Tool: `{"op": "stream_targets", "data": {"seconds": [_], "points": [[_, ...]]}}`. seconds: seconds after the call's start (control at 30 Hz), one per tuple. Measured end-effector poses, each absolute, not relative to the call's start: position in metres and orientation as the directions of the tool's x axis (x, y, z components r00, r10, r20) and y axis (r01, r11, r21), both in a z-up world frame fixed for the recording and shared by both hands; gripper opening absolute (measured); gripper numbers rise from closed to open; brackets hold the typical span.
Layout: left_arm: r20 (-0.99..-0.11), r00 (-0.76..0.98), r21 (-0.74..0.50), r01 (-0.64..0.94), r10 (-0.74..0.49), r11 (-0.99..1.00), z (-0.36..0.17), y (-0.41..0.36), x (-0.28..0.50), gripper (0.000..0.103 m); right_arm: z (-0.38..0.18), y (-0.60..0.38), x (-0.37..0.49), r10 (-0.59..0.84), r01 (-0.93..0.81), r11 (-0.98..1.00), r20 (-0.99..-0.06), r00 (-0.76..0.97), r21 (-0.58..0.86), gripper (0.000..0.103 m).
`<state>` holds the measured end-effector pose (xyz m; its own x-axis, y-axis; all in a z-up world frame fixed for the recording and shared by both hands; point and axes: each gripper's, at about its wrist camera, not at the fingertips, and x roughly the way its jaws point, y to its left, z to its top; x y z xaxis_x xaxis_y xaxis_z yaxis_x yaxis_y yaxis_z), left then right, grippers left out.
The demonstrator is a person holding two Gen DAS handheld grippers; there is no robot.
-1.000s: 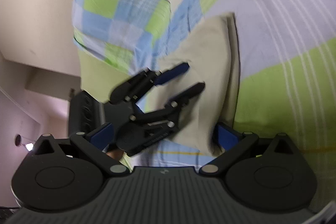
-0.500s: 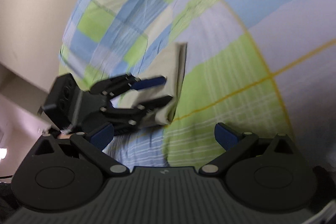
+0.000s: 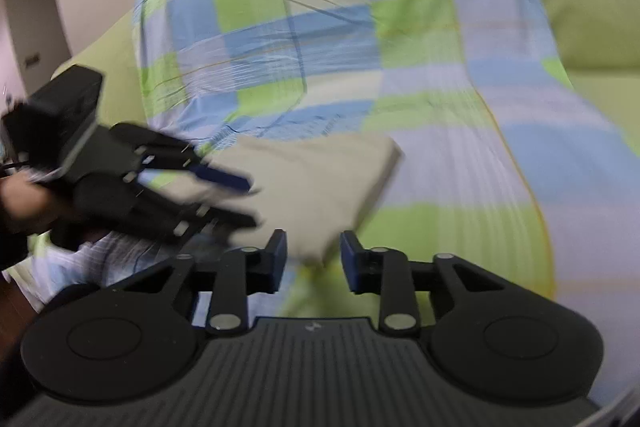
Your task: Fold clothes
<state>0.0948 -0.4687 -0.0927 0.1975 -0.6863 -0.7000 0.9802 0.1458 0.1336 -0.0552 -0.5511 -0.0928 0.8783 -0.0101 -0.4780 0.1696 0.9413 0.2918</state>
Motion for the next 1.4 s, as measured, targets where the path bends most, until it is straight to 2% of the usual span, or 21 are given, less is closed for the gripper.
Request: {"op": "stream_targets", "data": {"seconds": [0.17,0.3,0.43,0.57,0.67,0.73,1.03,1.3,1.4], "points": [[-0.688,0.244,0.112,0.966,-0.684,0.232,-0.095,-0.441,0.105,0.056,-0.107,-0.555,-0.041,-0.022,0.201,0.94,-0.539,0.842,0.276,0.01],[-0.653,0.269,0.101,0.957,-0.708,0.271,-0.095,-0.425,0.107,0.057,-0.101,-0.553,-0.058,-0.112,0.29,0.929,-0.574,0.811,0.229,0.012],[-0.61,0.319,0.127,0.943,-0.726,0.308,-0.092,-0.417,0.102,0.057,-0.088,-0.526,-0.064,-0.145,0.258,0.959,-0.573,0.806,0.121,0.013],[-0.627,0.344,0.15,0.934,-0.699,0.325,-0.099,-0.414,0.1,0.057,-0.086,-0.515,-0.059,-0.124,0.224,0.969,-0.582,0.804,0.102,0.015],[-0.634,0.341,0.124,0.931,-0.695,0.344,-0.099,-0.411,0.101,0.057,-0.088,-0.511,-0.05,-0.135,0.241,0.966,-0.609,0.782,0.096,0.017],[-0.637,0.346,0.123,0.928,-0.689,0.352,-0.097,-0.41,0.101,0.057,-0.088,-0.506,-0.047,-0.137,0.236,0.969,-0.623,0.77,0.079,0.026],[-0.626,0.36,0.128,0.923,-0.692,0.364,-0.098,-0.398,0.095,0.057,-0.083,-0.487,-0.044,-0.151,0.226,0.974,-0.659,0.737,0.03,0.041],[-0.618,0.366,0.141,0.922,-0.696,0.36,-0.097,-0.393,0.091,0.057,-0.086,-0.48,-0.05,-0.154,0.234,0.972,-0.678,0.719,0.027,0.044],[-0.594,0.389,0.214,0.92,-0.704,0.328,-0.095,-0.389,0.083,0.057,-0.086,-0.479,-0.051,-0.156,0.231,0.973,-0.678,0.718,0.021,0.046]]}}
